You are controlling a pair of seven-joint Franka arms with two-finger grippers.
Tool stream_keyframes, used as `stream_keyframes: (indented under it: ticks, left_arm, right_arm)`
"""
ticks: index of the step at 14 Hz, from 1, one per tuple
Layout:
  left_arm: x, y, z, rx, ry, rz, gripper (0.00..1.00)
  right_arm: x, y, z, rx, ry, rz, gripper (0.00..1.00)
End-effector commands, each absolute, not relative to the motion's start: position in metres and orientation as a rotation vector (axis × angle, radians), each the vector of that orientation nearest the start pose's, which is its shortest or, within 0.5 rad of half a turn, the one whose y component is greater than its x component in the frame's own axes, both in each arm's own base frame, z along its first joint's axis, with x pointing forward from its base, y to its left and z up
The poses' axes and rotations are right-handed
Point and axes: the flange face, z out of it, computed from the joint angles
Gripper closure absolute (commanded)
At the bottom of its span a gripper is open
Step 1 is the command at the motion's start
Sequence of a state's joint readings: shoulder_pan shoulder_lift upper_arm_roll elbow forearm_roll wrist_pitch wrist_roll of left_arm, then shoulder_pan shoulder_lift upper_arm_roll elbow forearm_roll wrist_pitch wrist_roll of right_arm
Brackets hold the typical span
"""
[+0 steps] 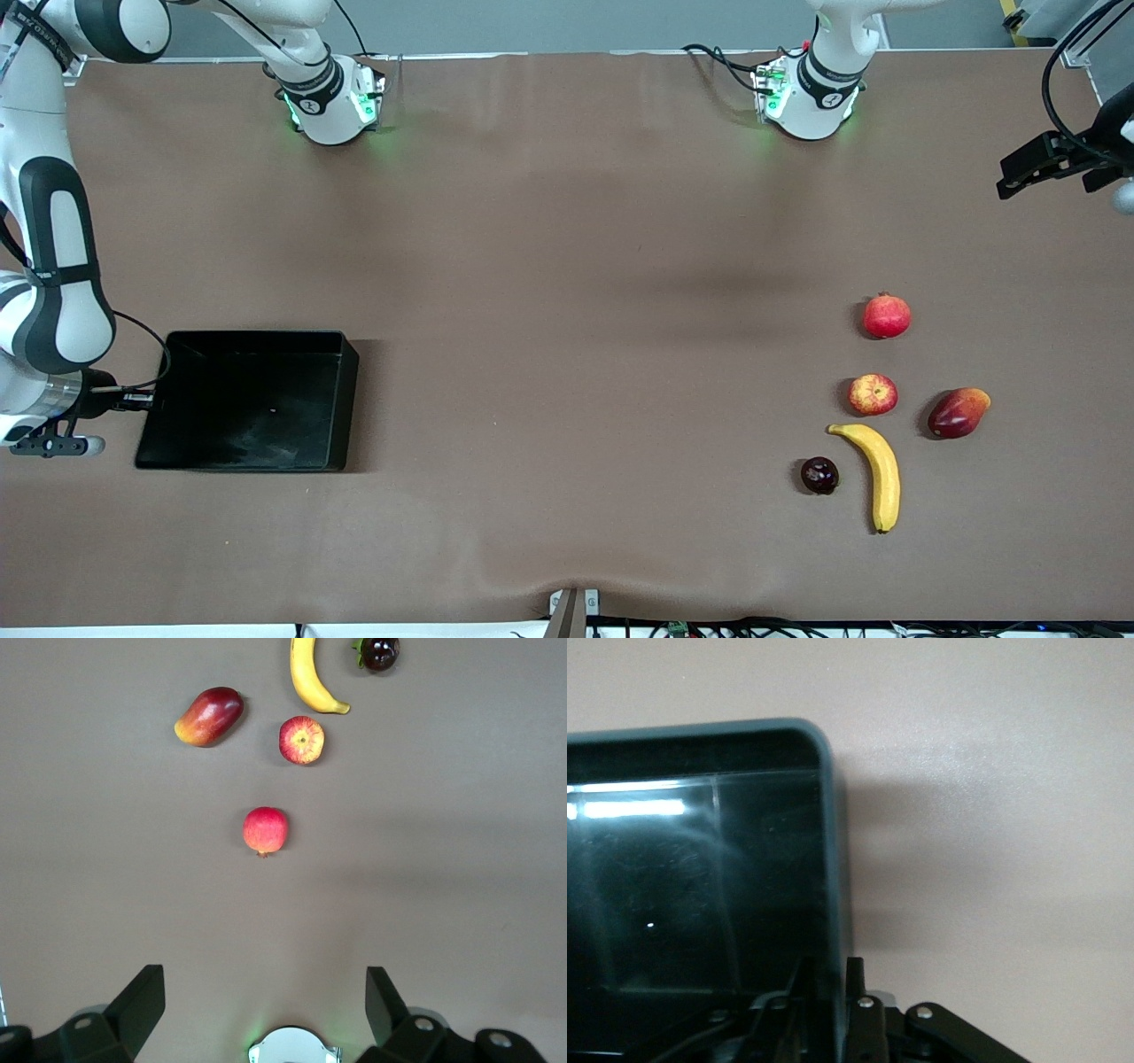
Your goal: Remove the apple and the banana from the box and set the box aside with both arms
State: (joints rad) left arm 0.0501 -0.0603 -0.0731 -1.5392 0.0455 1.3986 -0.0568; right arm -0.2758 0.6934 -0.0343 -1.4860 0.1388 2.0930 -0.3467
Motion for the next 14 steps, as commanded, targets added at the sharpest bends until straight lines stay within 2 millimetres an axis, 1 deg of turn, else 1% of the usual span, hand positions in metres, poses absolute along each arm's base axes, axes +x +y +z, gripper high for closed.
stream_keyframes:
  ticks: [1, 3, 5, 6, 8, 10, 11, 14]
  left_arm:
    - [0.504, -0.013, 0.664, -3.102, -0.101, 0.095, 0.00]
    - [0.501, -0.023, 0.663, -3.092, -0.177, 0.128, 0.00]
    - [0.501, -0.025, 0.664, -3.092, -0.164, 0.123, 0.00]
    - [0.500, -0.023, 0.665, -3.093, -0.159, 0.123, 0.00]
    - [0.502, -0.020, 0.663, -3.095, -0.143, 0.129, 0.00]
    - [0.503, -0.022, 0.663, -3.095, -0.135, 0.124, 0.00]
    - [0.503, -0.023, 0.662, -3.095, -0.130, 0.126, 0.00]
    - [0.502, -0.026, 0.662, -3.094, -0.123, 0.128, 0.00]
  right_arm:
    - [0.676, -0.204, 0.266, -2.999, 0.029, 0.073, 0.00]
    - [0.679, -0.197, 0.273, -3.000, 0.013, 0.068, 0.00]
    - [0.682, -0.184, 0.292, -3.000, -0.018, 0.062, 0.00]
    - [0.685, -0.172, 0.306, -3.002, -0.046, 0.046, 0.00]
    - [0.691, -0.134, 0.337, -3.020, -0.118, 0.026, 0.00]
    - [0.692, -0.103, 0.365, -3.048, -0.096, 0.022, 0.00]
    - [0.691, -0.083, 0.377, -3.062, -0.101, 0.026, 0.00]
    - [0.679, -0.030, 0.426, -3.061, -0.054, 0.057, 0.00]
